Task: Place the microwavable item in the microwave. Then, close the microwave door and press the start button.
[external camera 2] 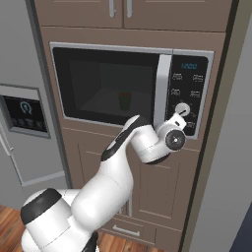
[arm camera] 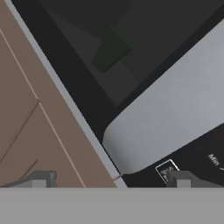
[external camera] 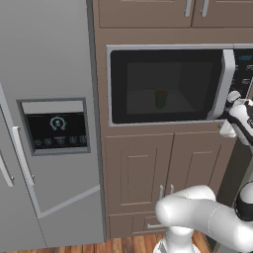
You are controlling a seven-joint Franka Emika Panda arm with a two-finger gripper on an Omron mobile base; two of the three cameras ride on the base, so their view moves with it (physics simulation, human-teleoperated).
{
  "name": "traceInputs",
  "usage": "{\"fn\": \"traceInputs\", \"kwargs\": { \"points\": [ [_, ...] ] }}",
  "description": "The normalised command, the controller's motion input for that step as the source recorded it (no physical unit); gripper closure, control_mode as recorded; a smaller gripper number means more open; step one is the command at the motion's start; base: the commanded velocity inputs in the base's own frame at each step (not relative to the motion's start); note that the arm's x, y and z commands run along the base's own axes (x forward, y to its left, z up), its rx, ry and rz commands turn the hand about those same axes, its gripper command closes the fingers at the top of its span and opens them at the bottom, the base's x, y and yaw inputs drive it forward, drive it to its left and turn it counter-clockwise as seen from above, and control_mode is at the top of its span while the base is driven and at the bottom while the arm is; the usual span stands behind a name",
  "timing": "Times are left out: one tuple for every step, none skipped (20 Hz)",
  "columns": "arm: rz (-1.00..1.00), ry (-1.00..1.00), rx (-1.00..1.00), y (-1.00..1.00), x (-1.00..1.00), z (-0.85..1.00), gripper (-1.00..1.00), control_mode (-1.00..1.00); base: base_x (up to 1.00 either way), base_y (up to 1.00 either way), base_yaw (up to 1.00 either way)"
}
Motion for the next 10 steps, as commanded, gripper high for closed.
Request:
{"fn": "traceInputs", "kwargs": {
  "points": [
    [0.0, 0.02, -0.07, -0.1, 0.19, 0.0, -1.0, -1.0, 0.0, 0.0, 0.0],
    [0.0, 0.02, -0.06, -0.1, 0.21, 0.0, -1.0, -1.0, 0.0, 0.0, 0.0],
    [0.0, 0.01, -0.06, -0.09, 0.21, -0.01, -1.0, -1.0, 0.0, 0.0, 0.0],
    [0.0, 0.02, -0.05, -0.09, 0.24, -0.04, -1.0, -1.0, 0.0, 0.0, 0.0],
    [0.0, 0.03, -0.05, 0.0, 0.3, -0.06, -1.0, -1.0, 0.0, 0.0, 0.0],
    [0.0, 0.04, -0.04, 0.0, 0.34, -0.1, -1.0, -1.0, 0.0, 0.0, 0.0],
    [0.0, 0.05, -0.02, 0.0, 0.37, -0.14, -1.0, -1.0, 0.0, 0.0, 0.0],
    [0.0, 0.06, -0.02, 0.0, 0.39, -0.16, -1.0, -1.0, 0.0, 0.0, 0.0],
    [0.01, 0.07, -0.02, 0.0, 0.4, -0.21, -1.0, -1.0, 0.0, 0.0, 0.0],
    [0.01, 0.09, -0.01, 0.0, 0.41, -0.24, -1.0, -1.0, 0.0, 0.0, 0.0]
  ]
}}
